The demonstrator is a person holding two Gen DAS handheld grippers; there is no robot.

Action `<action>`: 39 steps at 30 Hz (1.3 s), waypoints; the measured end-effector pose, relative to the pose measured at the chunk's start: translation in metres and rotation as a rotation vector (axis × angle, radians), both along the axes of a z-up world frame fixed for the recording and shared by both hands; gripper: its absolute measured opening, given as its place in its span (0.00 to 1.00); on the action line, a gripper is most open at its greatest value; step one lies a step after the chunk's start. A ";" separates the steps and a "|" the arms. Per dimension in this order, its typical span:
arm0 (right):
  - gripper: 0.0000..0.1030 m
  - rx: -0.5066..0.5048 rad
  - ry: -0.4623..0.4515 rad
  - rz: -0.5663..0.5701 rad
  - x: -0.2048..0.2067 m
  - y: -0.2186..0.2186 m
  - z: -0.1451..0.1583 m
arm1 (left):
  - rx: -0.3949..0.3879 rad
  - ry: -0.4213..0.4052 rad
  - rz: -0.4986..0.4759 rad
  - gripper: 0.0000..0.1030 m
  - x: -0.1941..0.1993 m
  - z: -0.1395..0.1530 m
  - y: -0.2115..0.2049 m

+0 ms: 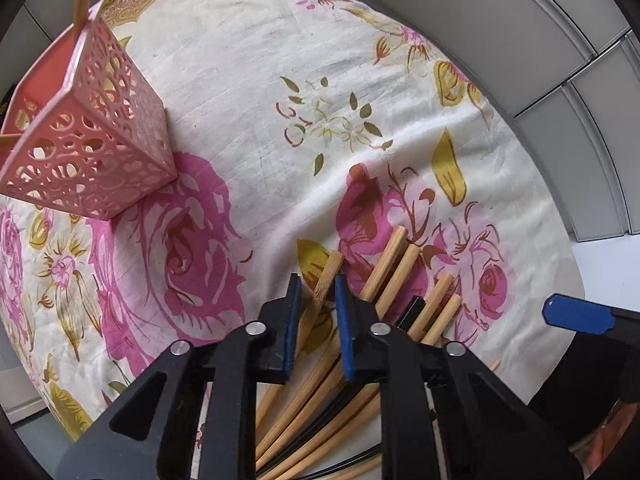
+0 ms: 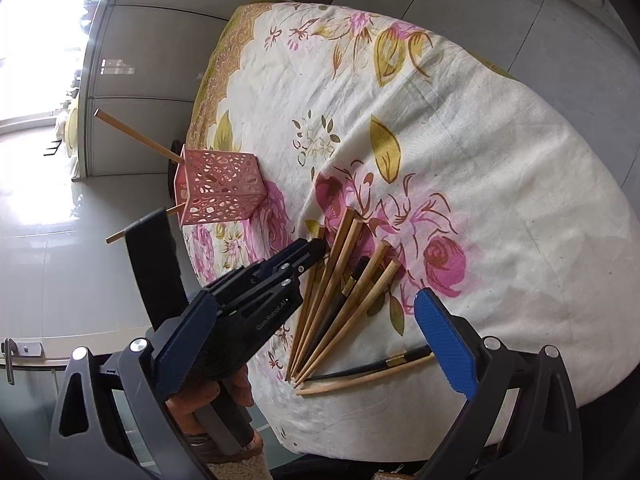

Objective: Organize utensils
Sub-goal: 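Return left tool to the chopstick row and grasp one while right tool grasps another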

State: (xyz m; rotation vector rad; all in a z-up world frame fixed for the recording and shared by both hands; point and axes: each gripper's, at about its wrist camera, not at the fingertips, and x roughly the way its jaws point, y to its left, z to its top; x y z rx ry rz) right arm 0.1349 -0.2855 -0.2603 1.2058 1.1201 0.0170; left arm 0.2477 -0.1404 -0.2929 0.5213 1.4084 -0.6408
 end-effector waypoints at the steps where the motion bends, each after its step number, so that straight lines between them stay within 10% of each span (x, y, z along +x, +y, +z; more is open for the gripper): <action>1: 0.93 -0.002 -0.001 -0.001 0.002 0.001 0.000 | -0.004 -0.007 -0.009 0.12 -0.001 0.000 0.000; 11: 0.89 -0.035 0.019 0.017 0.021 0.014 -0.010 | -0.059 -0.078 0.050 0.08 0.002 0.025 0.043; 15: 0.42 -0.163 0.148 0.071 0.024 0.021 -0.020 | -0.111 -0.129 0.083 0.08 0.004 0.053 0.066; 18: 0.29 -0.278 0.247 0.120 0.033 0.028 -0.027 | -0.147 -0.156 0.094 0.08 0.002 0.069 0.081; 29: 0.25 -0.381 0.405 0.077 0.045 0.053 -0.034 | -0.199 -0.192 0.117 0.08 -0.005 0.092 0.115; 34: 0.12 -0.529 0.331 0.106 0.048 0.082 -0.029 | -0.223 -0.187 0.121 0.08 -0.005 0.100 0.125; 39: 0.00 -0.459 0.288 0.069 0.033 0.070 -0.034 | -0.176 -0.117 0.154 0.10 0.005 0.075 0.128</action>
